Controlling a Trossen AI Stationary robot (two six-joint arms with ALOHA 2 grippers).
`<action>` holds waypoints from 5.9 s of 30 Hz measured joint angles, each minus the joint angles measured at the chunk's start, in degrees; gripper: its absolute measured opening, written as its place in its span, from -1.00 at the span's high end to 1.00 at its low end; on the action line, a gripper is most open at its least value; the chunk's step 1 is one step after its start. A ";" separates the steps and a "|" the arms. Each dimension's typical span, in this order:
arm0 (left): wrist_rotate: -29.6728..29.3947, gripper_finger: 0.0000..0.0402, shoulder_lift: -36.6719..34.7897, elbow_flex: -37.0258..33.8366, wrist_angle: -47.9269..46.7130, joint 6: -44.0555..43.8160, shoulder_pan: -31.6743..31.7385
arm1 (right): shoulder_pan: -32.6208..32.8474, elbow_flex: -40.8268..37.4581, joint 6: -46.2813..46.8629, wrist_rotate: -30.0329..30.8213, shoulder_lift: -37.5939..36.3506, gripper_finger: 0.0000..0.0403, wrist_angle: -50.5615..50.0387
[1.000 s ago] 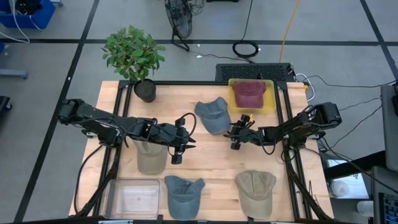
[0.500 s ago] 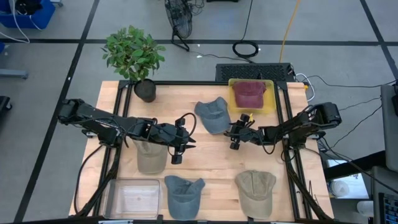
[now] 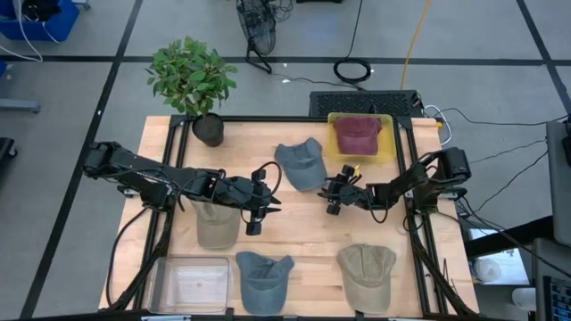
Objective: Pick & Place hat
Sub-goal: Put the gray cap into the transparent bin
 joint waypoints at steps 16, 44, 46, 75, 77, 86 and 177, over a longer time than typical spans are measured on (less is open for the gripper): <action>-0.07 0.56 0.00 0.00 0.04 -0.11 -0.04 | 0.00 -0.04 -1.27 -2.19 0.09 0.58 3.21; -0.11 0.56 0.00 0.00 0.07 -0.03 0.00 | 0.50 1.49 -1.08 -1.81 1.48 -0.02 4.31; -0.13 0.56 0.00 0.00 0.09 -0.04 0.00 | 0.82 2.70 -1.41 -1.69 3.37 -0.02 4.33; -0.13 0.56 0.00 0.00 0.07 -0.14 -0.04 | 1.00 8.20 0.05 10.07 7.58 0.01 4.13; -0.13 0.56 0.00 0.00 0.07 -0.13 -0.04 | 0.41 8.20 0.26 10.06 7.58 0.03 4.19; -0.13 0.56 0.00 0.00 0.07 0.02 -0.04 | -1.96 8.20 0.20 9.92 7.58 0.44 4.28; -1.48 0.56 11.52 0.06 -10.37 -14.31 5.68 | 12.87 14.42 5.65 22.27 -15.63 0.40 -29.22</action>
